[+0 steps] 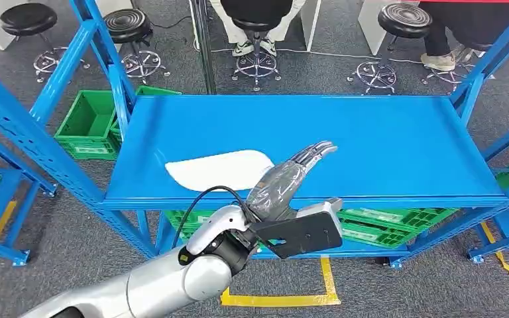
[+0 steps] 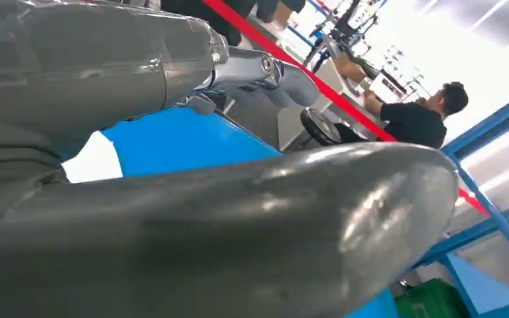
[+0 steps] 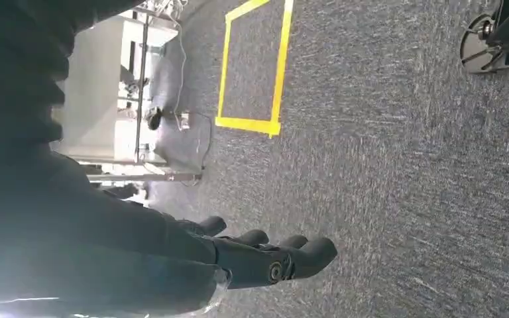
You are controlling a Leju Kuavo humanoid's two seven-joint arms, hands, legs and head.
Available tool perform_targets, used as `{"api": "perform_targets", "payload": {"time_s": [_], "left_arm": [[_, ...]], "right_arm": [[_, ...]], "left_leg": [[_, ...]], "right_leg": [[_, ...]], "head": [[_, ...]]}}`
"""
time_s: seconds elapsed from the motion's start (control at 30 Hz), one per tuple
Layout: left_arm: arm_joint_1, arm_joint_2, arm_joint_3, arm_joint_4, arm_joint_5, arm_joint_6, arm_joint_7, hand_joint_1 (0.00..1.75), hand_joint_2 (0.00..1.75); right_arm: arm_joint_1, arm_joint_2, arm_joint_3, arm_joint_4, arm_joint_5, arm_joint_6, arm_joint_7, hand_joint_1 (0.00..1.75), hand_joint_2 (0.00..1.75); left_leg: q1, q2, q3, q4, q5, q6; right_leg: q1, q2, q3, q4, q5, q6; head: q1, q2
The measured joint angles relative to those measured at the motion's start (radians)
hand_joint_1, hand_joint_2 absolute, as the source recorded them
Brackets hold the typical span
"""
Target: Take the parts from the cabinet and place them on the table.
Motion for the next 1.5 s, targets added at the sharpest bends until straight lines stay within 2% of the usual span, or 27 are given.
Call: {"api": "perform_targets", "payload": {"time_s": [0.4, 0.43, 0.53, 0.63, 0.67, 0.77, 1.0, 1.23, 1.5], "left_arm": [[0.000, 0.000, 0.000, 0.000, 0.001, 0.002, -0.003, 0.00, 0.00], [0.000, 0.000, 0.000, 0.000, 0.001, 0.002, -0.003, 0.00, 1.75], [0.000, 0.000, 0.000, 0.001, -0.014, 0.002, 0.010, 0.00, 1.75], [-0.002, 0.000, 0.000, 0.010, -0.084, 0.000, 0.059, 0.00, 1.75], [-0.005, 0.000, 0.000, 0.017, -0.114, -0.002, 0.076, 0.00, 0.00], [-0.012, 0.000, 0.001, 0.053, -0.152, 0.001, 0.079, 0.00, 0.00], [-0.011, 0.000, 0.007, 0.094, -0.081, 0.063, 0.016, 0.00, 0.00], [-0.011, 0.001, 0.017, 0.089, -0.028, 0.096, -0.009, 0.00, 0.00], [-0.011, 0.001, 0.019, 0.065, -0.017, 0.108, -0.018, 0.00, 0.00]], "right_arm": [[0.000, 0.000, 0.000, 0.000, 0.000, 0.000, 0.000, 0.00, 1.75], [0.000, 0.000, 0.000, 0.000, 0.000, 0.000, 0.000, 0.00, 1.75], [0.000, 0.000, 0.000, 0.000, 0.000, 0.001, 0.000, 0.00, 1.75], [0.000, 0.000, 0.000, 0.000, 0.000, 0.001, 0.000, 0.00, 1.75], [0.000, 0.000, 0.000, 0.000, 0.000, 0.001, 0.000, 0.00, 1.75], [0.000, 0.000, 0.001, 0.000, 0.000, 0.002, 0.000, 0.00, 1.75], [0.000, 0.000, 0.009, 0.000, 0.000, 0.001, 0.000, 0.00, 1.75], [0.000, 0.000, 0.010, 0.000, 0.000, 0.000, 0.000, 0.00, 1.75], [0.000, 0.000, 0.010, 0.000, 0.000, 0.000, 0.000, 0.00, 1.75]], "left_leg": [[0.001, 0.000, 0.005, -0.002, 0.000, 0.000], [0.001, 0.000, 0.005, -0.002, 0.000, 0.000], [0.001, 0.000, 0.005, -0.002, 0.000, 0.000], [0.001, -0.001, 0.005, -0.002, 0.000, 0.000], [0.001, -0.001, 0.005, -0.002, 0.000, 0.000], [0.001, -0.001, 0.005, -0.002, 0.000, 0.000], [0.001, -0.001, 0.006, -0.002, 0.000, 0.000], [0.001, -0.001, 0.005, -0.002, 0.000, 0.000], [0.001, 0.000, 0.006, -0.002, 0.000, 0.000]], "right_leg": [[0.001, 0.000, 0.004, 0.000, -0.001, 0.000], [0.001, 0.000, 0.004, 0.001, -0.001, 0.000], [0.001, 0.000, 0.004, 0.001, -0.001, 0.000], [0.000, 0.000, 0.004, 0.000, -0.001, 0.000], [0.000, 0.000, 0.004, 0.000, -0.001, 0.000], [0.000, 0.000, 0.004, 0.000, -0.001, 0.000], [0.000, 0.000, 0.005, 0.000, -0.001, 0.000], [0.001, 0.000, 0.005, 0.000, -0.001, 0.000], [0.000, 0.000, 0.005, 0.000, -0.001, 0.000]], "head": [[0.000, 0.000], [0.000, 0.000], [0.000, 0.000], [0.000, 0.000], [0.000, 0.000], [0.000, 0.000], [0.000, 0.000], [0.000, 0.000], [0.000, 0.000]]}}
